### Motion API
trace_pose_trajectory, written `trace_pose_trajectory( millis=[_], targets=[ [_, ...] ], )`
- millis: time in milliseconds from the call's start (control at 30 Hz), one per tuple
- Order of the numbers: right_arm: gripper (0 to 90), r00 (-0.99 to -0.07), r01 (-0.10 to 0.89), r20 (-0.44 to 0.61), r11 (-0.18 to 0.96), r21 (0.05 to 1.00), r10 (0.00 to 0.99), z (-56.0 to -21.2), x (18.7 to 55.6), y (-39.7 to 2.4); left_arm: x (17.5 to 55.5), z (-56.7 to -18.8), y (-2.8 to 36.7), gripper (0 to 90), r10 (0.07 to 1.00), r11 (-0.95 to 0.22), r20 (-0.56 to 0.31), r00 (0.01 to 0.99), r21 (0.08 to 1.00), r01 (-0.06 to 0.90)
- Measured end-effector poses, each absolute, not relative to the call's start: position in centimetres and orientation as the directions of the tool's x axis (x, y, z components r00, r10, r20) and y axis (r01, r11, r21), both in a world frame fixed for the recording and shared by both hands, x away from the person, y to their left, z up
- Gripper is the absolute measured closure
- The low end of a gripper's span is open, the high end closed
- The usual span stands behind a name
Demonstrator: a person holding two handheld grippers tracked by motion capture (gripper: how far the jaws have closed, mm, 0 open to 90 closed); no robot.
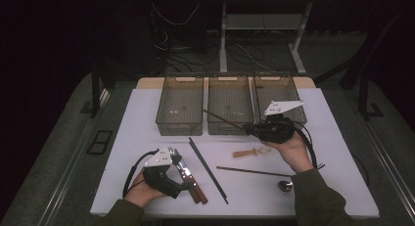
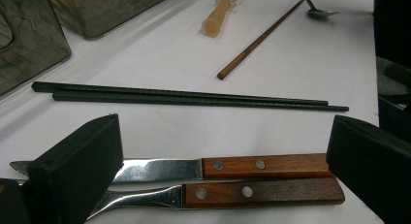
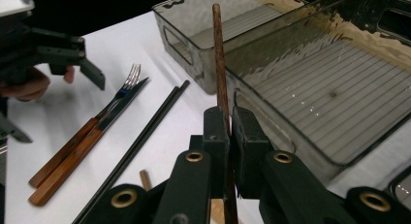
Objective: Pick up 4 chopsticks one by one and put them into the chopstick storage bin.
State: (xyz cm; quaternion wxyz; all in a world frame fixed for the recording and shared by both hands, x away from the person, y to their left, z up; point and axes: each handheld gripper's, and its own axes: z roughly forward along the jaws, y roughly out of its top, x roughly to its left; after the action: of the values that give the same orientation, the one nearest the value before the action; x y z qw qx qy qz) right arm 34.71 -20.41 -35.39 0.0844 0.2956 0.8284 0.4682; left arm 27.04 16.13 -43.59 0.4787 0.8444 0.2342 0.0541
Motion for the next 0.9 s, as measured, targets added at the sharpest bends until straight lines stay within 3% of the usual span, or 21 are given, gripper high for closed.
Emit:
trace_pose_trajectory(
  millis=[900],
  targets=[
    [85.4, -0.742, 0.479, 0.128, 0.387, 0.788, 0.658, -33.3, 40.4, -14.5, 26.8, -43.5, 15.7, 0.0, 0.437, -0.431, -0.134, 0.889, 0.837, 0.338]
  ],
)
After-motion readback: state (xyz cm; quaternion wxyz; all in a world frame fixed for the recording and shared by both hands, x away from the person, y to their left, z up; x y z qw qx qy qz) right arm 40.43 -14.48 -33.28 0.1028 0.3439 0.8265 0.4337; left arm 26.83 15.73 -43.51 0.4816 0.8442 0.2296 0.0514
